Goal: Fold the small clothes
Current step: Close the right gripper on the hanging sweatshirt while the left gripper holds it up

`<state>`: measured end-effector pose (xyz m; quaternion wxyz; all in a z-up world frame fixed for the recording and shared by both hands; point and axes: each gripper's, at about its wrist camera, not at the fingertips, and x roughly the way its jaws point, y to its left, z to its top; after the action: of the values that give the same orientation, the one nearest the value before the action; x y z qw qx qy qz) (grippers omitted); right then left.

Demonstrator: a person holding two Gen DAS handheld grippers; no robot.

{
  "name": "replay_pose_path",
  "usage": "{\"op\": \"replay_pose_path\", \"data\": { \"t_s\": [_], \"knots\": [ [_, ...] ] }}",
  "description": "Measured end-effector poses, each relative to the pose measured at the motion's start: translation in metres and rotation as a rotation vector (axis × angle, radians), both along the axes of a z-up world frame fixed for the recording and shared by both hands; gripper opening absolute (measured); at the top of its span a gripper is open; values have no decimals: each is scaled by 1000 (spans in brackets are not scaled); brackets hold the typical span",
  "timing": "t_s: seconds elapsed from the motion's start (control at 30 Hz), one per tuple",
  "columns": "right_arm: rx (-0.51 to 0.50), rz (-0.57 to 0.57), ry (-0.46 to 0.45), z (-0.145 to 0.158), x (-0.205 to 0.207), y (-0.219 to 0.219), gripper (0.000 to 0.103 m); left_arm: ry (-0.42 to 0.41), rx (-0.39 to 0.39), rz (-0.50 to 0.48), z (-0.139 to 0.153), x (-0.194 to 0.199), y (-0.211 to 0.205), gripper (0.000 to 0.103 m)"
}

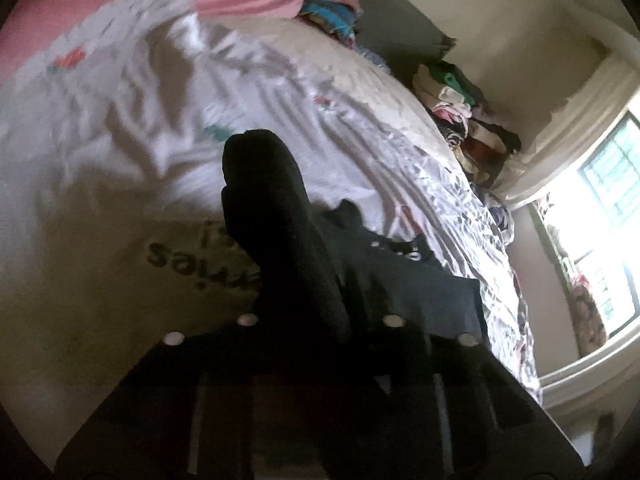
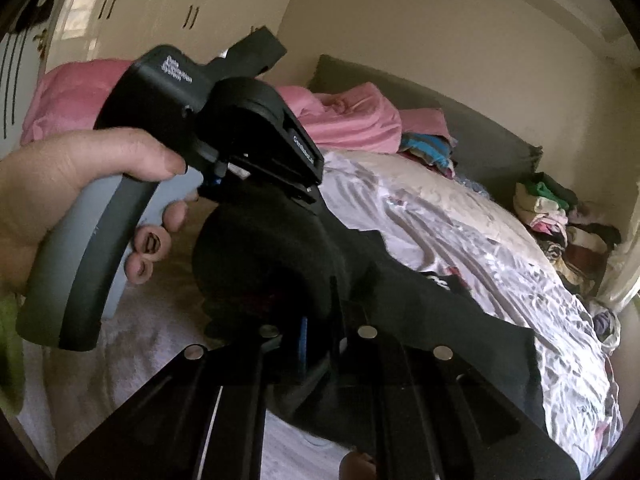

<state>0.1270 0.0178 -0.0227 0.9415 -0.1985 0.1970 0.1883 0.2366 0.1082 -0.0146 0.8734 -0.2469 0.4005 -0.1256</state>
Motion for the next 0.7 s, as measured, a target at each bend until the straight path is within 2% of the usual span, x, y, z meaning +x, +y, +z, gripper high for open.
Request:
{"op": "replay_pose_path", "data": {
  "t_s": [0.2,0.33,0.7],
  "knots": [
    [94,-45,-26,14,-10,-34,7,-75,38,-39,39,-9,-36,14],
    [150,-81,-44,21,-17,-58,7,-102,58,-62,55,-12,-61,14],
    [234,-150,-66,30,-30,-105,6,-135,90,-74,73,-24,-115,14]
  ]
}}
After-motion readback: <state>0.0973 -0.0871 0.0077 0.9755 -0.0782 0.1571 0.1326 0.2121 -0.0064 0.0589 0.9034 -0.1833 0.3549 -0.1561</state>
